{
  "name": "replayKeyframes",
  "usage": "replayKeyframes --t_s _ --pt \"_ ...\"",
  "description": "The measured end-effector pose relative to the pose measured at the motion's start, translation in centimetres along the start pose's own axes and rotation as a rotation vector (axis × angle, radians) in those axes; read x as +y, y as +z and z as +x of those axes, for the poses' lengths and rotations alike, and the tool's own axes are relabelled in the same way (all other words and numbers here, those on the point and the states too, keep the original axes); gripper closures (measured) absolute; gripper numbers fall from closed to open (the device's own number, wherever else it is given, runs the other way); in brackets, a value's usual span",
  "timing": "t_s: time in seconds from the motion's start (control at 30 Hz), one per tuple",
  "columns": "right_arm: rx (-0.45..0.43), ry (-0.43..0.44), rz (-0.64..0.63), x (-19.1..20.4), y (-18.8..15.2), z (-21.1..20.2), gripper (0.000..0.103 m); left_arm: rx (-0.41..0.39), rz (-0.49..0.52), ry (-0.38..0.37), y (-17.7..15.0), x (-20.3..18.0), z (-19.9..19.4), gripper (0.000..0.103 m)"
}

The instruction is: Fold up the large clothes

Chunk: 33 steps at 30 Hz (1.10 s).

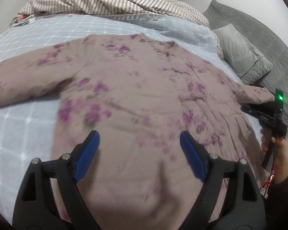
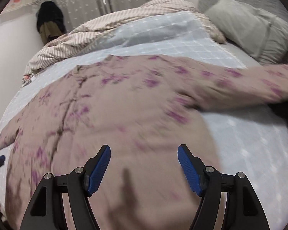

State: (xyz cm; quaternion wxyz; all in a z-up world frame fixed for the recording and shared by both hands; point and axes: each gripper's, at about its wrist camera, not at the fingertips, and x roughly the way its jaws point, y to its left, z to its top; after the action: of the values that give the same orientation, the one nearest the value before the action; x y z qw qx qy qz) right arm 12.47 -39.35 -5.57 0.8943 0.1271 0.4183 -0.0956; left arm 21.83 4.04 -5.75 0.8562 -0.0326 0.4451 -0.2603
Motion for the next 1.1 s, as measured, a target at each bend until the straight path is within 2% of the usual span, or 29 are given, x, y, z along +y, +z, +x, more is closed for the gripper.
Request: replayKeyframes --t_s 0.07,0.13,0.17,0.23,0.4,0.53,0.6,0.67,0.77,0.8,0.87,1.1 --pt "0.013 0.020 0.005 0.4 0.0 2.4 0.029 0.002 0.012 -0.013 -0.7 0.3 2.2 0.018" --pt "0.052 0.000 -0.004 0.1 -1.2 5.4 0.029 0.036 0.018 -0.018 -1.8 1.4 4.1 0.018" --pt "0.022 0.021 -0.018 -0.3 -2.1 5.8 0.028 0.027 0.041 -0.029 -2.5 1.6 4.4 0.018" --pt "-0.018 0.095 0.016 -1.3 -2.7 5.0 0.027 0.010 0.062 -0.061 -2.7 1.6 3.5 0.011" --pt "-0.011 0.149 -0.010 -3.4 -4.4 2.7 0.027 0.050 0.092 -0.123 -3.8 2.3 2.2 0.009" --pt "-0.012 0.164 0.030 -5.1 -5.8 0.4 0.027 0.112 0.185 -0.073 -5.1 2.1 0.8 0.009" --pt "-0.001 0.150 0.055 -5.5 -6.3 -0.8 0.027 0.115 0.193 -0.051 -5.6 2.2 -0.6 0.009" --pt "0.014 0.101 0.060 -5.2 -5.9 -1.6 0.027 0.104 0.151 -0.029 -5.4 3.0 -1.7 0.009" --pt "0.054 0.001 0.061 -3.8 -4.7 -2.3 0.025 0.094 0.027 -0.030 -4.4 5.0 -3.2 0.006" --pt "0.066 -0.014 0.066 -3.5 -4.3 -2.4 0.024 0.092 -0.016 -0.018 -4.1 5.8 -3.7 0.002" --pt "0.098 -0.048 0.088 -2.3 -3.1 -2.4 0.022 0.069 -0.062 0.025 -3.7 7.1 -4.4 0.001" --pt "0.043 0.004 0.160 1.8 0.0 -2.4 0.019 -0.003 -0.254 0.130 -2.6 13.1 -7.1 0.001"
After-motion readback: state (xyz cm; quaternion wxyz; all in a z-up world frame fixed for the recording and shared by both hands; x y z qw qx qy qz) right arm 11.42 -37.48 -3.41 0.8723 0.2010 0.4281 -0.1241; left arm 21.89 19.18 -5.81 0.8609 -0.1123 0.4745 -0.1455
